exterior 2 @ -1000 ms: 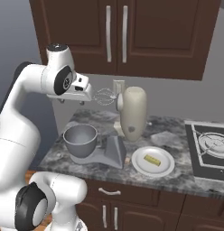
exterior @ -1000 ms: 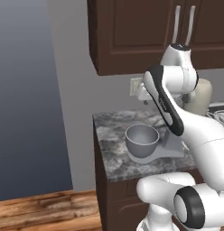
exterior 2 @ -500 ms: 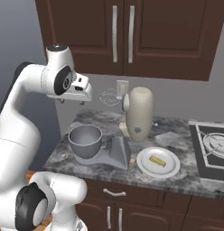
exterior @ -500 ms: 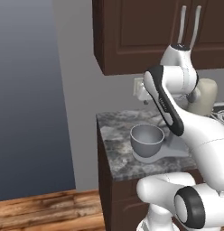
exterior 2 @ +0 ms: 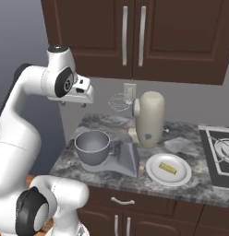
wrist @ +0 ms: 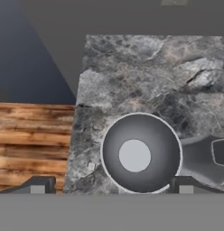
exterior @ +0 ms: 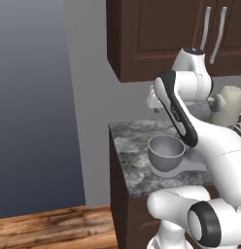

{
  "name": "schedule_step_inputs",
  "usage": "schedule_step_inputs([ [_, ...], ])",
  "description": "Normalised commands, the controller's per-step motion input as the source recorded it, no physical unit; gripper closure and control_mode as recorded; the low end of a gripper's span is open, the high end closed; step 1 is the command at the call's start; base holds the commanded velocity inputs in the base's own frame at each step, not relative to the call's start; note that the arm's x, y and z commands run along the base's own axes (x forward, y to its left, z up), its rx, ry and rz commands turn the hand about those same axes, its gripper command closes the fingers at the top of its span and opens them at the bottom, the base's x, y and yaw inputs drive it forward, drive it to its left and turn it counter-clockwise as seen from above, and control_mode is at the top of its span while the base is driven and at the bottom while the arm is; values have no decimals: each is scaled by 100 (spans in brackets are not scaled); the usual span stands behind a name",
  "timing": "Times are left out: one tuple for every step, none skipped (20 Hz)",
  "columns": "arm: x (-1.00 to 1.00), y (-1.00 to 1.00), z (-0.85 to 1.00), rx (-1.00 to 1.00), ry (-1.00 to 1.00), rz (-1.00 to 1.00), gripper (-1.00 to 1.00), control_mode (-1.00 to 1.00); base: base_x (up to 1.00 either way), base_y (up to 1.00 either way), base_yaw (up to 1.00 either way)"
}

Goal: Add butter and sugar cubes to the stand mixer bowl and then turn on the stand mixer to begin making frosting.

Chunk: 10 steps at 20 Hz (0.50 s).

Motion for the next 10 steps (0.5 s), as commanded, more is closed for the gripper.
schedule_step_inputs([
  [0, 0, 0, 0, 0, 0, -100, 100, 48, 28, 0],
  [0, 0, 0, 0, 0, 0, -100, 100, 52, 31, 0],
  [0, 0, 0, 0, 0, 0, -100, 100, 46, 27, 0],
  [0, 0, 0, 0, 0, 0, -100, 100, 42, 24, 0],
  [0, 0, 0, 0, 0, 0, -100, 100, 38, 26, 0],
  [0, 0, 0, 0, 0, 0, -100, 100, 39, 33, 0],
  [0, 0, 0, 0, 0, 0, -100, 100, 38, 42, 0],
  [0, 0, 0, 0, 0, 0, -100, 100, 27, 28, 0],
  [0, 0, 0, 0, 0, 0, -100, 100, 0, 0, 0],
  [0, 0, 0, 0, 0, 0, -100, 100, 0, 0, 0],
])
